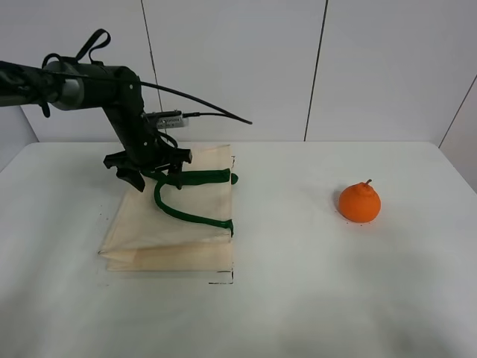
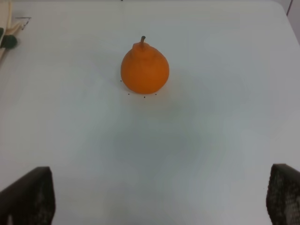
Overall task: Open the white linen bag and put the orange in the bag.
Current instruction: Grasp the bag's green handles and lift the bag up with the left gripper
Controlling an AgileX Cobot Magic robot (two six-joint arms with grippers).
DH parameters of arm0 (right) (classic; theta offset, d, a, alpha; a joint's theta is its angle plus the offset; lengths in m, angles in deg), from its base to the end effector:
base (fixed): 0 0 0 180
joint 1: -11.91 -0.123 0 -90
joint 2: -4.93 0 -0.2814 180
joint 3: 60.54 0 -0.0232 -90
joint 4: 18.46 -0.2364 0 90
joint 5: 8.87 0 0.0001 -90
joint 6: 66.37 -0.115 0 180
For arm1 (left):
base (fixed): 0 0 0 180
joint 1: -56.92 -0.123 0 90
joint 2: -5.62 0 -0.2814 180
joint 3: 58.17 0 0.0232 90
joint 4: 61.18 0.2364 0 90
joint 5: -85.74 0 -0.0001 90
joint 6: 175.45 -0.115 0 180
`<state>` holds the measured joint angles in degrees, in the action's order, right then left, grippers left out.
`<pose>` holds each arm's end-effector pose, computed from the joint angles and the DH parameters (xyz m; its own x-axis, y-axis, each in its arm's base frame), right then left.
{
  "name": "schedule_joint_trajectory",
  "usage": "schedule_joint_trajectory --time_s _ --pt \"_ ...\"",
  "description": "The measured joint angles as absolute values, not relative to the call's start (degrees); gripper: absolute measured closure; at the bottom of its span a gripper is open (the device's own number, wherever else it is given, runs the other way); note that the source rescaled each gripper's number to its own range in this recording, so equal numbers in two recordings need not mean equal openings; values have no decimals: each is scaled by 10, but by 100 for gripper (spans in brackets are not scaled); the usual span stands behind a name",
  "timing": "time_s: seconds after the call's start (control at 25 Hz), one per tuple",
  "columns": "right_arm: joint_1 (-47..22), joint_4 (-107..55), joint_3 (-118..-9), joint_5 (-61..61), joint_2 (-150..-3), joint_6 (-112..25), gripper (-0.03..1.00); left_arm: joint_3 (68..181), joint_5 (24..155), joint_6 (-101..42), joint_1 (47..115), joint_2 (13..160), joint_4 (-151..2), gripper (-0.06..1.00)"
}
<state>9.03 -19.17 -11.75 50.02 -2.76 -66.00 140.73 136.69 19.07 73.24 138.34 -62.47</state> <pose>0.0092 0.0017 0.2612 -0.4279 -0.0216 -0.9036 -0.0598 0.9982 0.0045 0.4281 -0.1274 0.1445 -0.9685 0.0081 -0.2490 0.0304 0.9959 -0.0858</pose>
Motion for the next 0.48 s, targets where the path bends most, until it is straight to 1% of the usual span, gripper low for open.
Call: schedule_joint_trajectory --time_s 0.48 --pt "90 -192 -117 500 -28 -660 -3 1410 1312 193 725 1456 -616 -5"
